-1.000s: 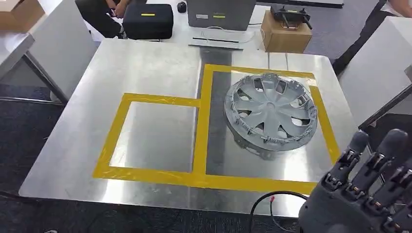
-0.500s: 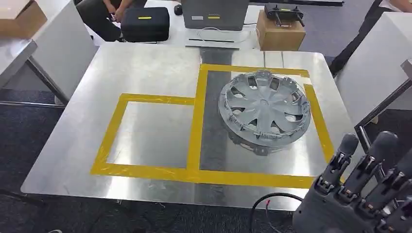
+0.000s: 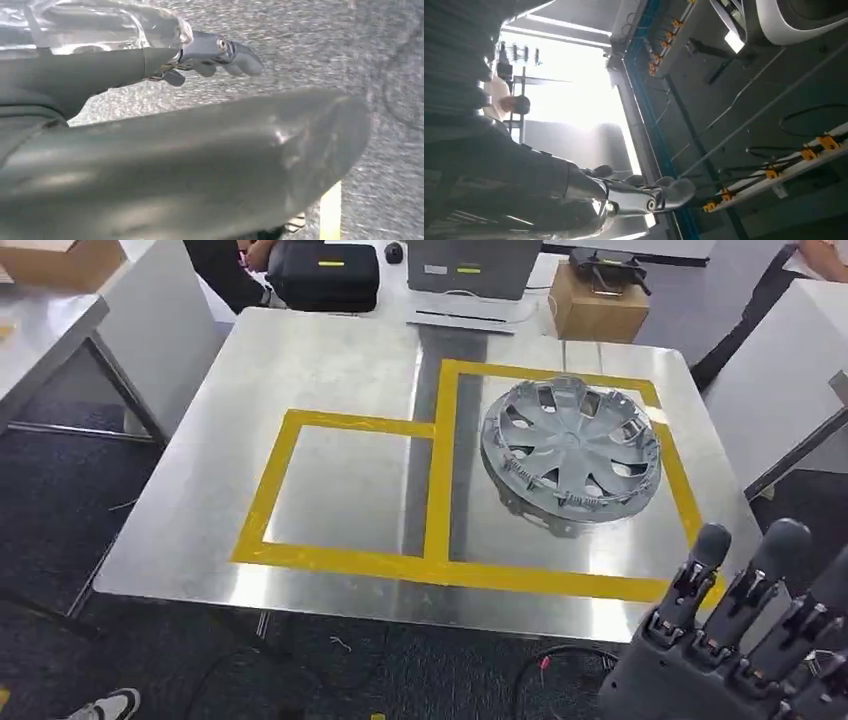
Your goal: Take the parts from the cabinet and place them on the table.
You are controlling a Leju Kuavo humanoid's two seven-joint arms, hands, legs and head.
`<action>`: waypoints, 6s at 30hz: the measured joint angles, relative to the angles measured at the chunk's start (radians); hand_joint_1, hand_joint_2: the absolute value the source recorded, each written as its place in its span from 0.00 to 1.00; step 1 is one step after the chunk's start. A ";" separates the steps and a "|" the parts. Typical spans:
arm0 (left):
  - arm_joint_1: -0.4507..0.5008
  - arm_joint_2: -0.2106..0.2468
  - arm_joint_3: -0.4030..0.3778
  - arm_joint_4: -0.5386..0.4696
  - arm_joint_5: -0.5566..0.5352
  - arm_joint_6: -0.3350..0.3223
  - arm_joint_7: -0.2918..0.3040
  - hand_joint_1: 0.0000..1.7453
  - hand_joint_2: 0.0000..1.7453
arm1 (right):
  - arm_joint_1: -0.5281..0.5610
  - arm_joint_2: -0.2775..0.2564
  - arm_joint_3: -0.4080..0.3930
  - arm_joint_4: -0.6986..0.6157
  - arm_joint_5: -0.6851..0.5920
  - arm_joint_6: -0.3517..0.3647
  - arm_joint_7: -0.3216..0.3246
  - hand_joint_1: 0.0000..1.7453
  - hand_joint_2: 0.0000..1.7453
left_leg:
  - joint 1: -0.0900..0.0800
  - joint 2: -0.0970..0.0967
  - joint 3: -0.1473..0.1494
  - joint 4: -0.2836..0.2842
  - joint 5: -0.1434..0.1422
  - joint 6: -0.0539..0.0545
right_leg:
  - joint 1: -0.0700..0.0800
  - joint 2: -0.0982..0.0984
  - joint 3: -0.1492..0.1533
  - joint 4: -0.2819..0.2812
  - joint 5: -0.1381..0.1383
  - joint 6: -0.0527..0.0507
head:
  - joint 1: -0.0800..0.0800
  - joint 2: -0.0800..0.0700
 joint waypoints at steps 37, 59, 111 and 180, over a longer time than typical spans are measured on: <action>-0.005 0.013 -0.011 -0.003 -0.003 0.018 0.074 0.00 0.00 | 0.175 -0.030 -0.040 -0.006 -0.042 0.000 -0.003 0.00 1.00 | -0.010 -0.004 -0.089 0.002 0.075 -0.005 | 0.015 0.003 0.123 0.013 0.031 -0.035 | -0.003 0.000; -0.006 0.024 -0.065 -0.005 -0.029 -0.001 0.143 0.00 0.00 | 0.299 -0.037 -0.092 -0.014 0.037 0.000 0.050 0.00 1.00 | -0.019 -0.004 0.084 -0.042 -0.040 -0.011 | 0.037 -0.003 0.026 -0.140 0.173 -0.038 | -0.056 0.000; -0.015 0.016 -0.142 -0.008 -0.042 -0.026 0.165 0.00 0.00 | 0.474 0.119 -0.322 -0.015 0.270 -0.001 0.126 0.00 0.00 | -0.016 0.001 -0.158 0.239 -0.094 -0.043 | 0.038 0.019 0.207 -0.212 0.055 -0.072 | -0.013 0.000; -0.030 0.009 -0.357 -0.008 -0.284 -0.150 0.320 0.00 0.00 | 0.441 0.203 -0.429 -0.037 0.276 0.001 0.120 0.00 0.00 | -0.015 -0.002 -0.110 0.227 -0.081 -0.040 | 0.038 0.052 0.117 -0.154 0.088 -0.077 | -0.001 0.000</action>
